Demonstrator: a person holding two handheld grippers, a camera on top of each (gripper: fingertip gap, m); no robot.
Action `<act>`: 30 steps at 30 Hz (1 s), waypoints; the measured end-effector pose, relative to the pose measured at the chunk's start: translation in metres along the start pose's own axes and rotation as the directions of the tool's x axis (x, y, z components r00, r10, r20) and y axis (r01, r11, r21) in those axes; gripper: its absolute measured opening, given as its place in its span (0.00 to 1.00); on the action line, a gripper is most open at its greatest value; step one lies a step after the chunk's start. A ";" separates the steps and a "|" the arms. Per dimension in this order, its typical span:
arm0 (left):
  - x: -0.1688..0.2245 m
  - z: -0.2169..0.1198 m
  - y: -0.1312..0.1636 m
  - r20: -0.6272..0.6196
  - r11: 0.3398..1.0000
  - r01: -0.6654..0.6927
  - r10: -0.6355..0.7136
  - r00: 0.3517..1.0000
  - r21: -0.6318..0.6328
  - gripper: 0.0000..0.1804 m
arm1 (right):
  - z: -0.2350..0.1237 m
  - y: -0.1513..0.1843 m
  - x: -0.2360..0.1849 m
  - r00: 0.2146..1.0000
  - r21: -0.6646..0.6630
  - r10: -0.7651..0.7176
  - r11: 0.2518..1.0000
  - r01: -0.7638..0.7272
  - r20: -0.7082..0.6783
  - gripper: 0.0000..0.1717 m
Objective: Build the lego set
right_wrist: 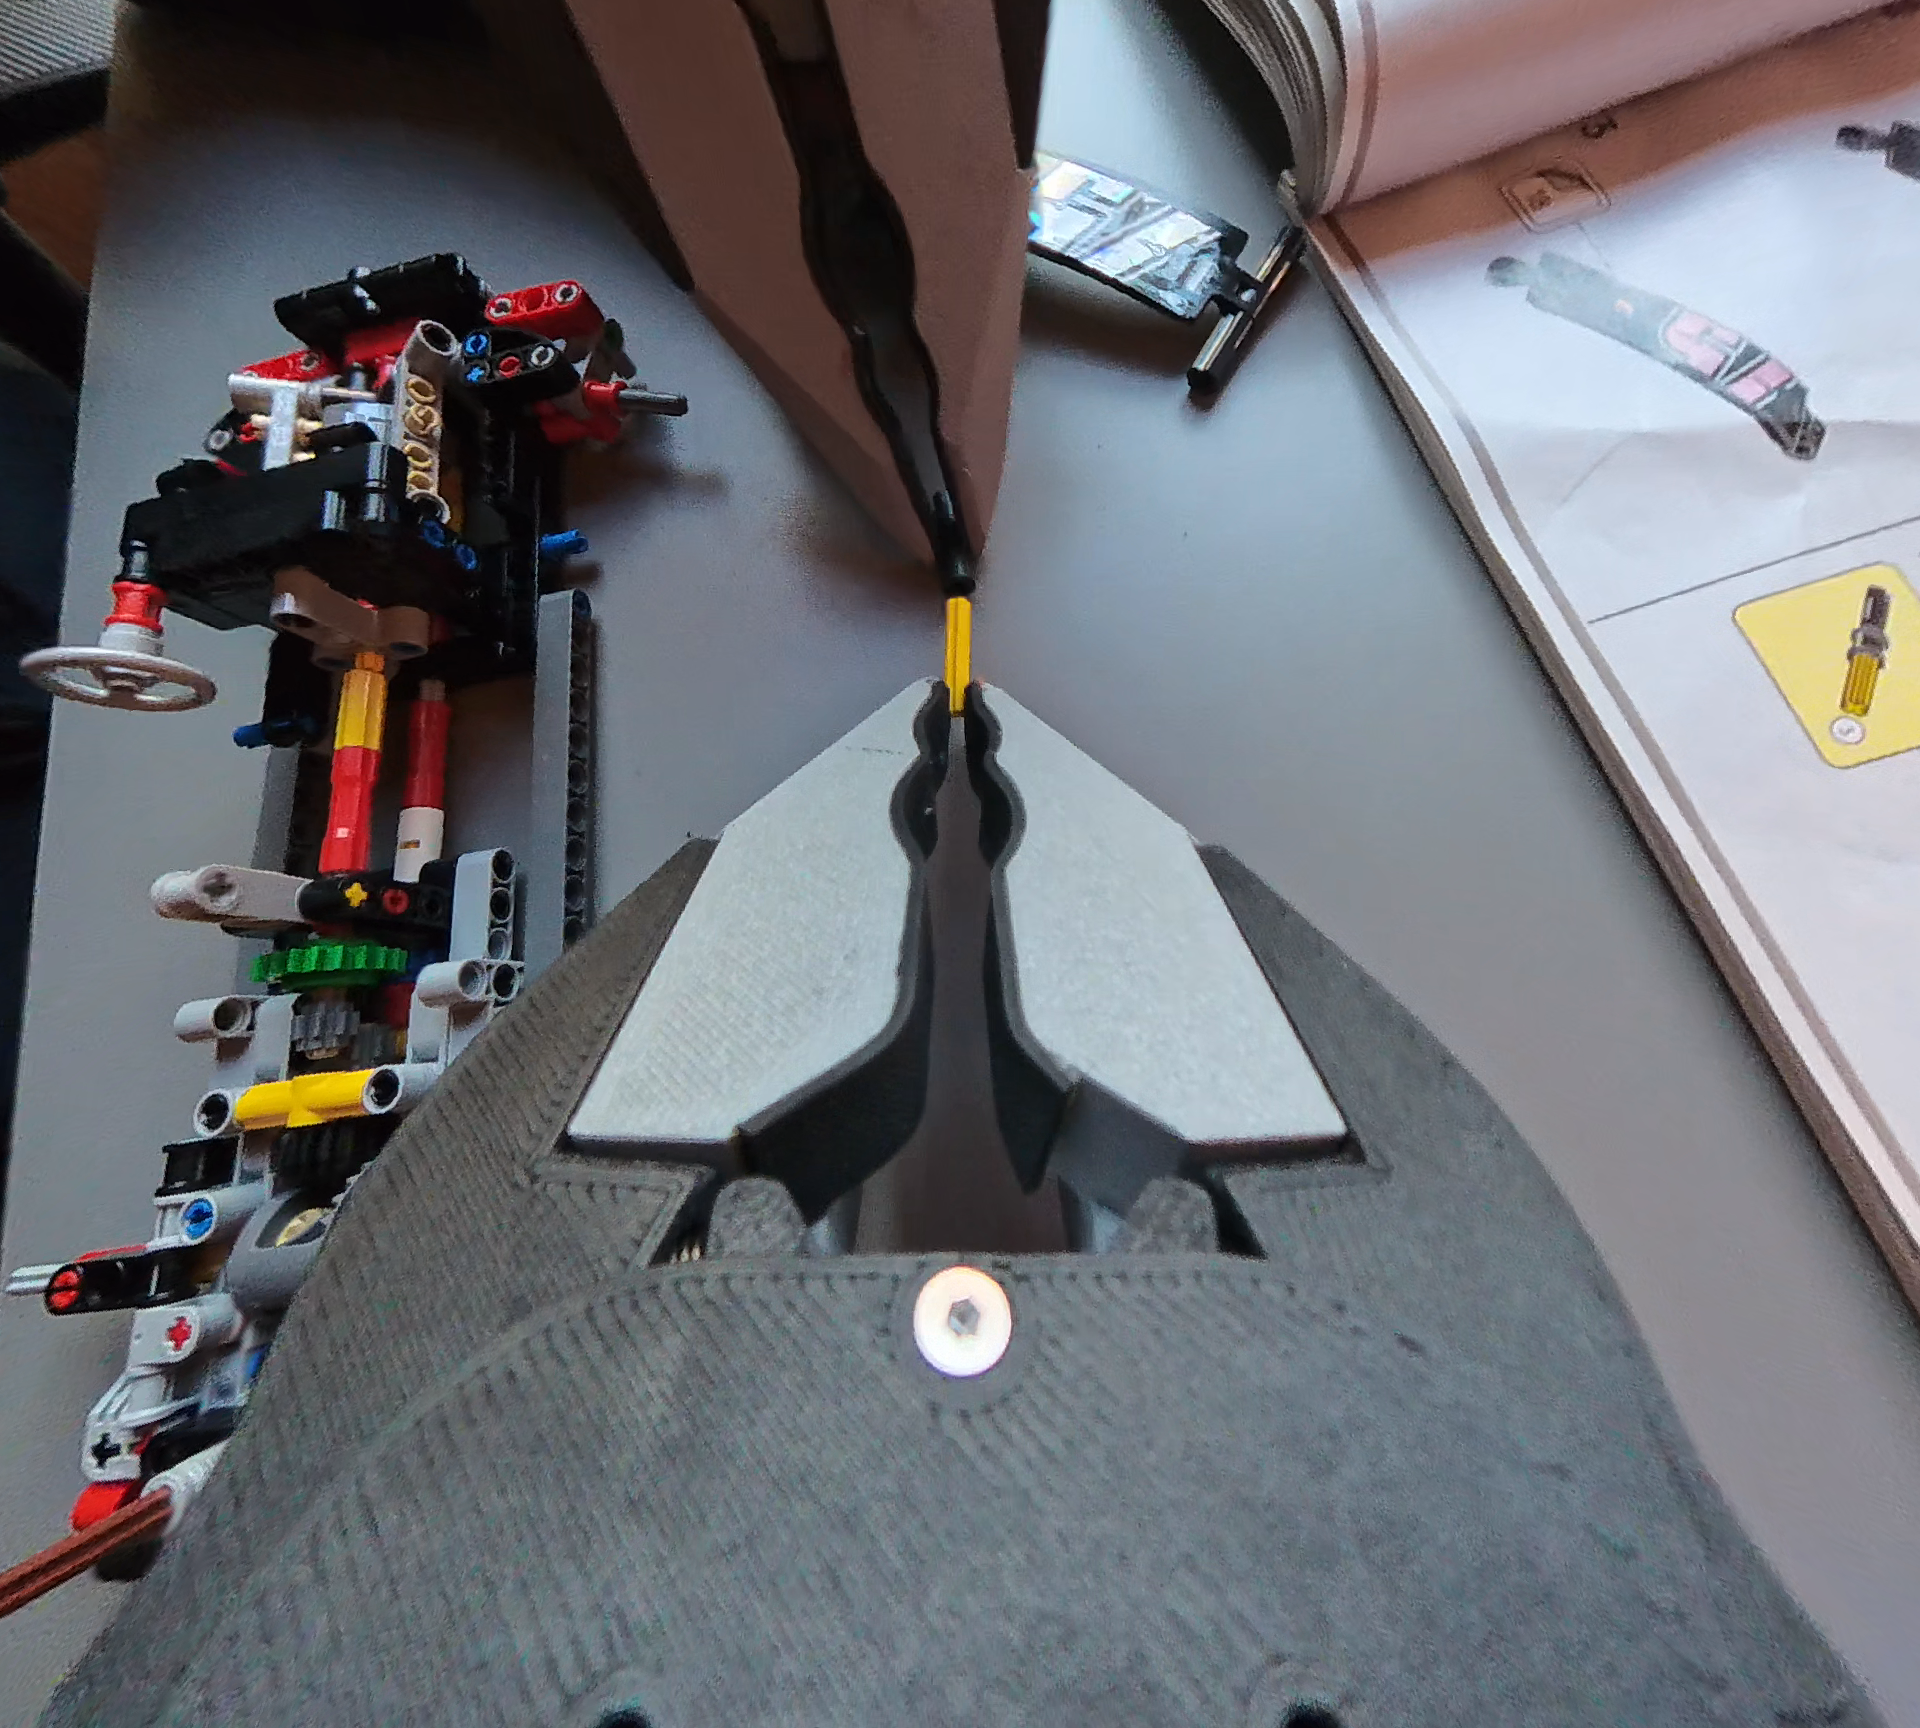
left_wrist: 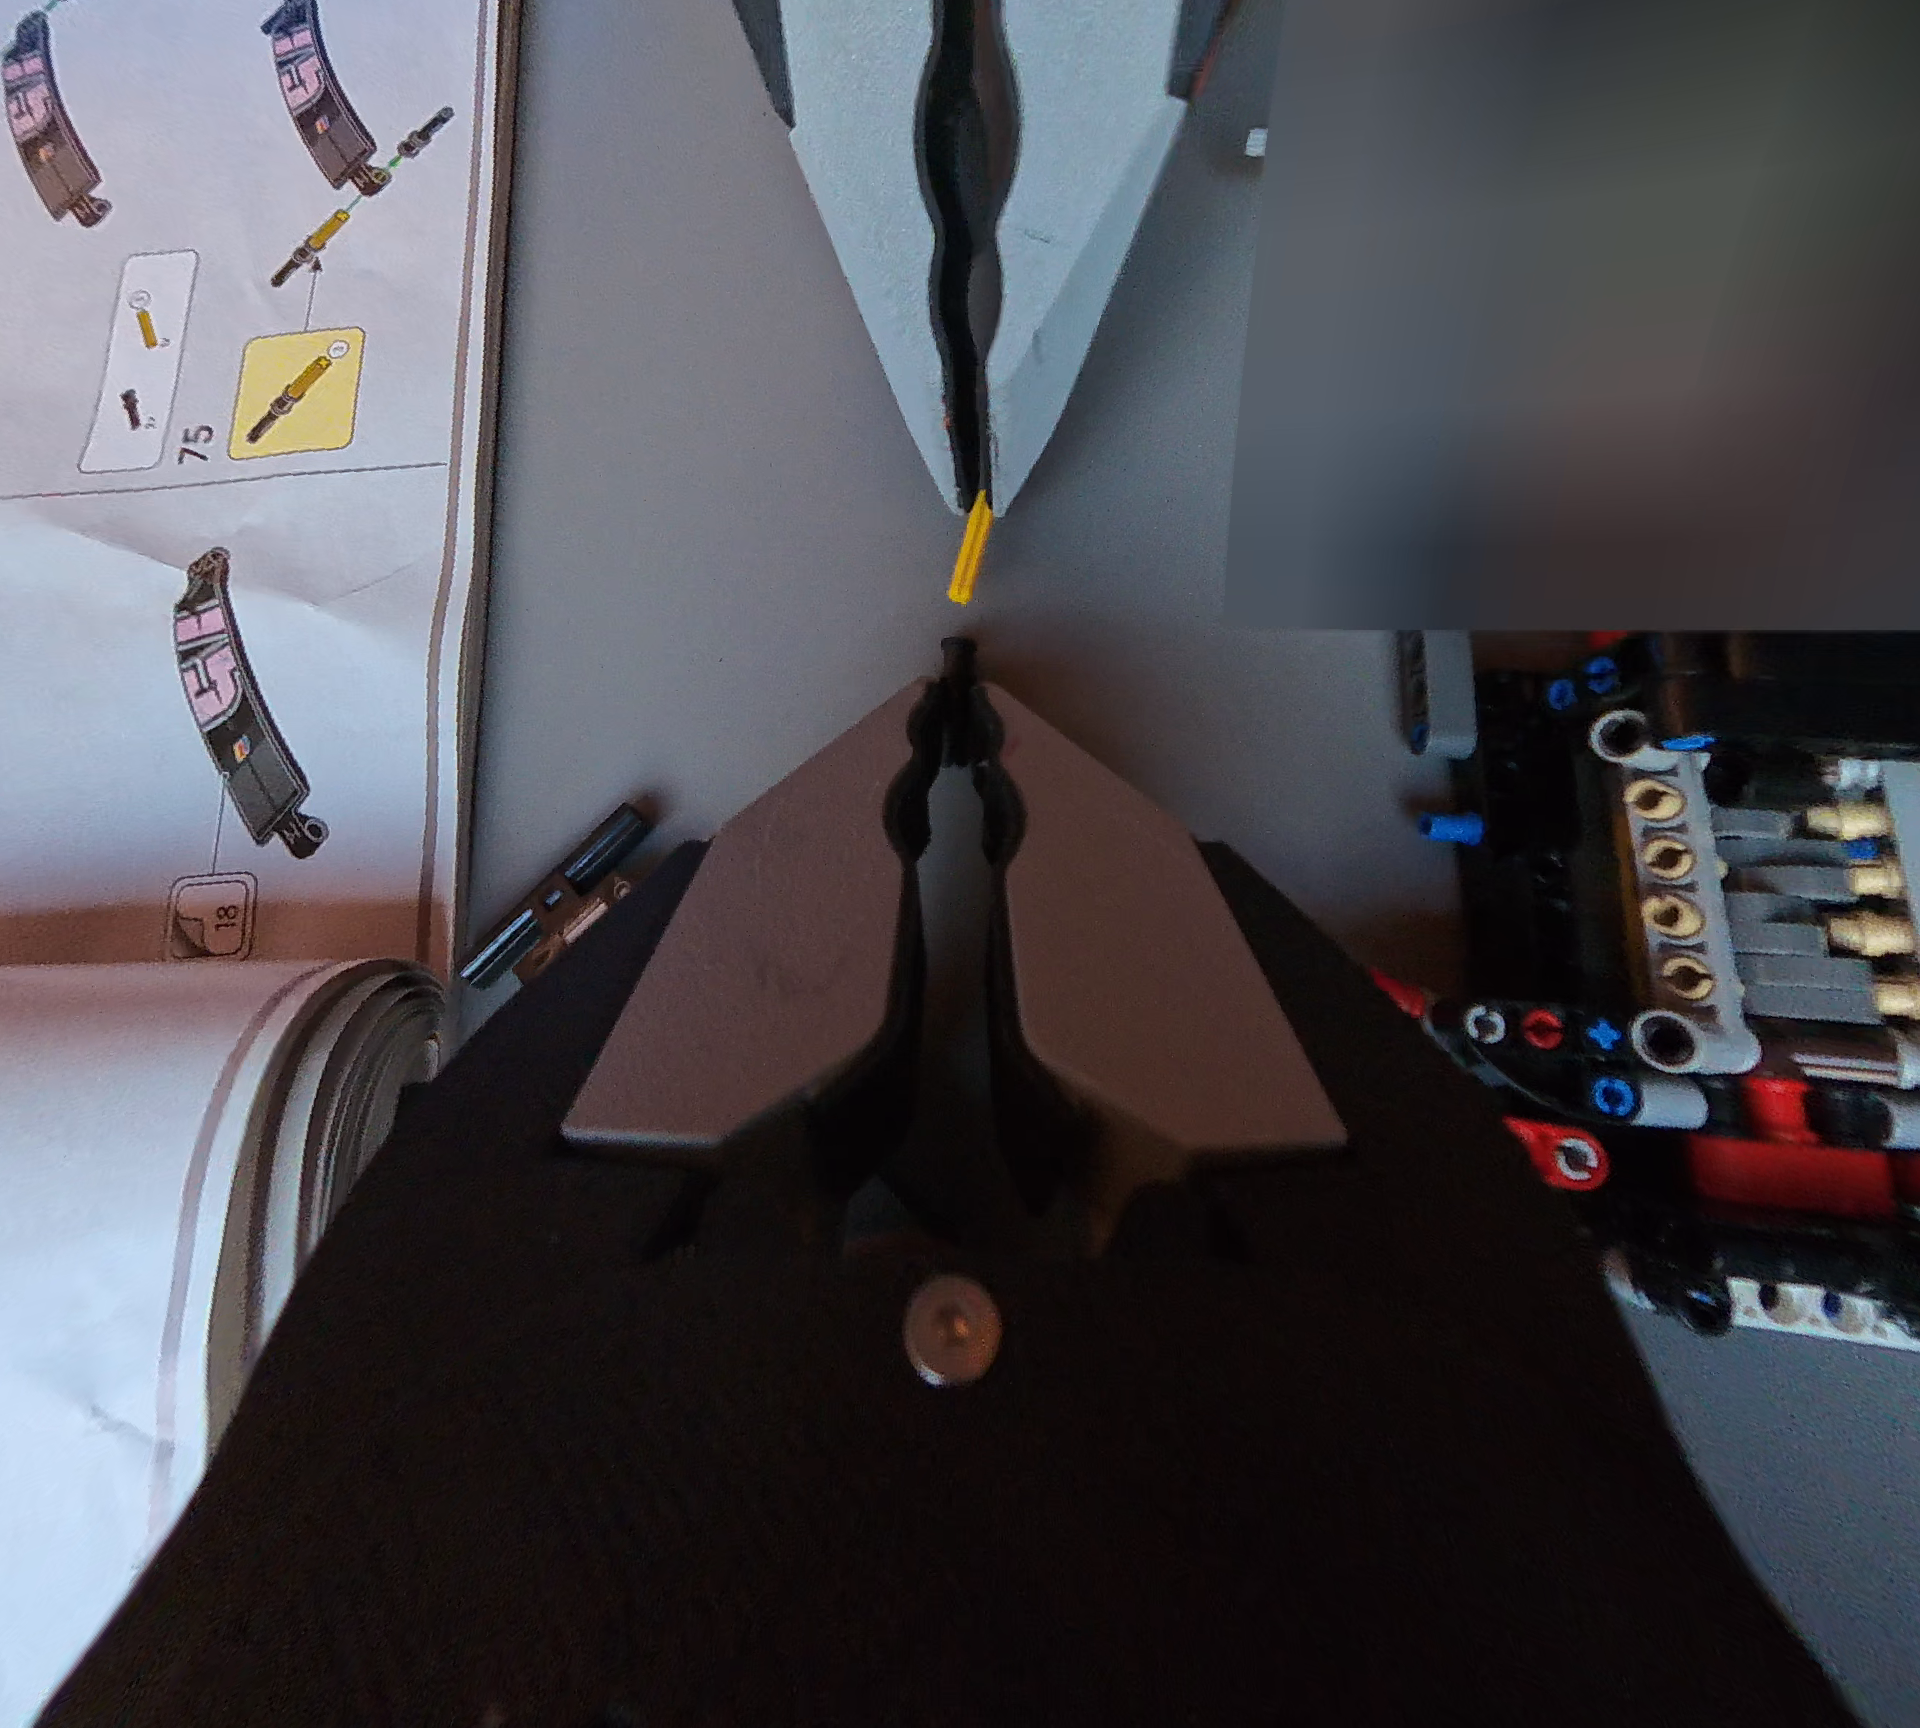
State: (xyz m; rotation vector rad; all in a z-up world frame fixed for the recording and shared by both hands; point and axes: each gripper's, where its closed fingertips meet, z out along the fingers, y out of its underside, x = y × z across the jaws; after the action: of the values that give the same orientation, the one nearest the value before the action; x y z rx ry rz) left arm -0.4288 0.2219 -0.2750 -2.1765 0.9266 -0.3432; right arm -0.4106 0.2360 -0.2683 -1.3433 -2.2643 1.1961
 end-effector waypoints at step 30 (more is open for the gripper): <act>0.003 -0.005 0.004 -0.009 1.000 -0.024 0.024 1.000 0.001 0.01 | 0.006 -0.001 -0.008 0.986 -0.013 0.143 0.990 -0.143 0.083 0.00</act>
State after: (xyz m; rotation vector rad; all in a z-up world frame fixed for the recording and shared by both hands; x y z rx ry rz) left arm -0.4308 0.2158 -0.2745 -2.1630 0.9568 -0.3414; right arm -0.4103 0.2264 -0.2697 -1.5077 -2.2627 1.3156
